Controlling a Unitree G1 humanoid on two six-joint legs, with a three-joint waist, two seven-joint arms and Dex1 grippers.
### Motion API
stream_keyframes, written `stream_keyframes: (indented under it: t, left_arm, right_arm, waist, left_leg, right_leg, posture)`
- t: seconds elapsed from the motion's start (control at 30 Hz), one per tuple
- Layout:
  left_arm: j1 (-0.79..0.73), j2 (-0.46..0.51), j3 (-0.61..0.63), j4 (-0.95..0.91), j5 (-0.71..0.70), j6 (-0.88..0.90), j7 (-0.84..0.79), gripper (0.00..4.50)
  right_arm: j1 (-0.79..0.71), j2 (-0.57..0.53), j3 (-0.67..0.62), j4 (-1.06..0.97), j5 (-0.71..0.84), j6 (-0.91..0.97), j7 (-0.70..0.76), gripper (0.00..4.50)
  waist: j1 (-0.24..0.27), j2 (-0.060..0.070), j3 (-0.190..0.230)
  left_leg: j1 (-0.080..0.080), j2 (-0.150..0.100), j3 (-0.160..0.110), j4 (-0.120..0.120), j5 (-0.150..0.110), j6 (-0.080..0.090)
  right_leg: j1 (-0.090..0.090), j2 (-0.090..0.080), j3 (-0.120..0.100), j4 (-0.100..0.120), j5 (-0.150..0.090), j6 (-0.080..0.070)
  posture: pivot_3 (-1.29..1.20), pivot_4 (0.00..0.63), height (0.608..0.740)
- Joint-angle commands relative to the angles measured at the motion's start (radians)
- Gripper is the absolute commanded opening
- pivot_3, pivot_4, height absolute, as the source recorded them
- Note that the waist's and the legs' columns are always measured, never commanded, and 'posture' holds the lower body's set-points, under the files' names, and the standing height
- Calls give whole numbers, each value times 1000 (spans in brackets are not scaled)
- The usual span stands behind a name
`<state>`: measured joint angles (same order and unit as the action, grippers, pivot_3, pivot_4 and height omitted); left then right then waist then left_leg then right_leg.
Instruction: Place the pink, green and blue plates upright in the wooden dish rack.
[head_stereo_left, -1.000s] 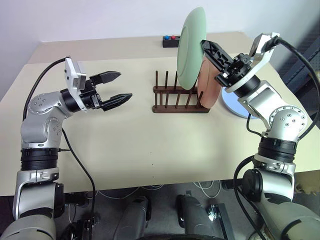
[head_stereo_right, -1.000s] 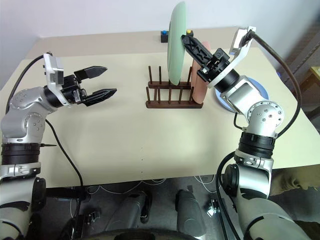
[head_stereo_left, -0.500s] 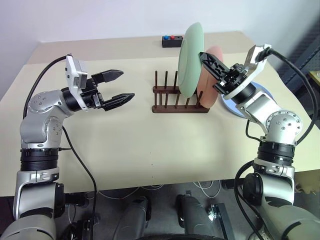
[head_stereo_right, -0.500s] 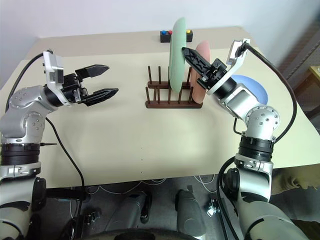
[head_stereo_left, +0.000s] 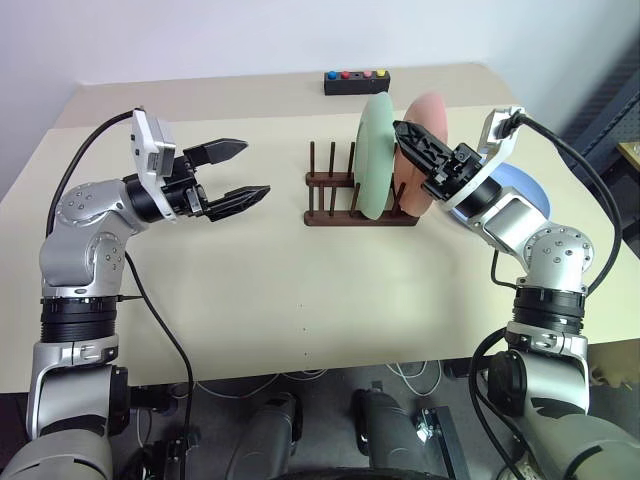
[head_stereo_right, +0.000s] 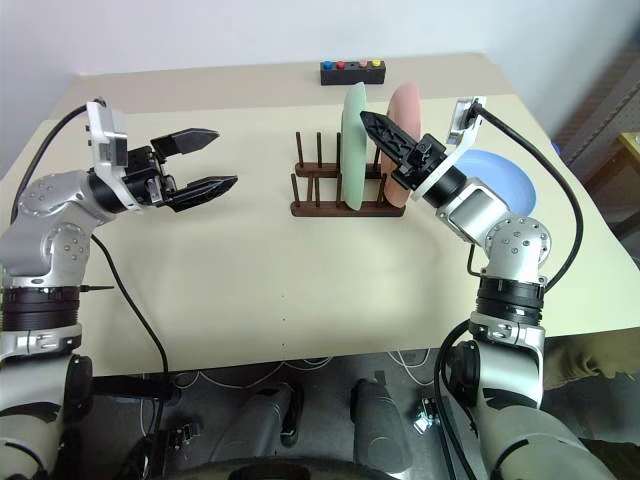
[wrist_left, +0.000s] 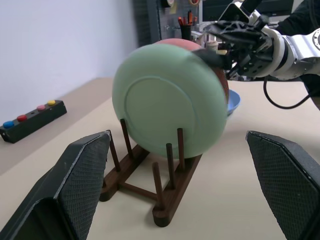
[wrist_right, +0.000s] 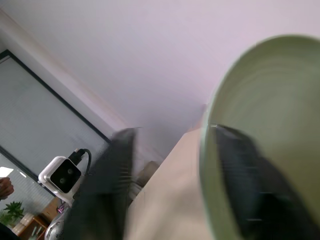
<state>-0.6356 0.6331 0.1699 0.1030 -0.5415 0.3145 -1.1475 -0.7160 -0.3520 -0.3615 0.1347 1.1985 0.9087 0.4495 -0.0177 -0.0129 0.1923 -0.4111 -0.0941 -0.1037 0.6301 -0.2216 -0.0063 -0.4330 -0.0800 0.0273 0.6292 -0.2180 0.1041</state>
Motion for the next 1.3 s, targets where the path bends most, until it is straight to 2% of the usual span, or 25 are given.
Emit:
stream_keyframes:
  t: [0.03,0.07,0.53,0.63,0.77,0.93,1.07,1.2,1.3]
  left_arm:
    - [-10,7,14,-36,-19,0,7,4500]
    - [-10,7,14,-31,-17,-1,6,4500]
    - [-17,1,8,-43,-30,11,6,4500]
    - [-19,1,6,-44,-29,8,5,4500]
    - [-13,-4,-1,-45,-26,4,1,4500]
    - [14,-27,-54,-65,21,-42,-5,4500]
    - [51,-56,-116,-122,60,-60,19,4500]
    - [97,-101,-192,-224,121,-65,94,4500]
    - [107,-118,-217,-269,97,14,124,4500]
  right_arm:
    - [-36,2,-16,-18,7,-10,3,4316]
    - [-38,3,-16,-23,8,-11,2,4480]
    - [-37,-24,-14,-145,32,10,4,4480]
    - [-31,-49,-27,-175,29,3,4,4480]
    - [-19,-95,-93,-229,112,3,5,4480]
    - [98,-182,-132,-318,89,-28,94,4480]
    - [252,-330,-228,-365,157,33,200,4480]
    - [473,-464,-260,-440,8,-19,301,4480]
    - [524,-490,-243,-408,-150,-132,296,4480]
  waist:
    - [0,0,0]
    - [0,0,0]
    - [1,0,0]
    - [1,0,0]
    - [3,0,0]
    - [7,0,0]
    - [11,0,0]
    - [10,0,0]
    - [3,0,0]
  left_leg:
    - [0,0,0,0,0,0]
    - [0,0,0,0,0,0]
    - [0,0,0,0,0,0]
    - [0,0,0,0,0,0]
    - [0,0,0,0,0,0]
    - [0,0,0,0,0,0]
    - [0,0,0,0,0,0]
    - [0,0,0,0,-1,1]
    - [1,1,1,1,-1,1]
  right_leg:
    - [0,0,0,0,0,0]
    - [0,0,0,0,0,0]
    - [0,0,0,0,0,0]
    - [0,0,0,0,0,0]
    - [0,0,0,0,0,0]
    - [2,-1,-1,-1,0,0]
    - [2,-1,-1,-2,0,0]
    - [4,-2,-1,-5,0,0]
    - [5,-1,0,-6,0,0]
  posture:
    - [0,150,740]
    - [0,150,740]
    - [0,150,740]
    - [0,150,740]
    - [0,150,740]
    - [0,150,740]
    - [0,150,740]
    - [0,150,740]
    - [0,150,740]
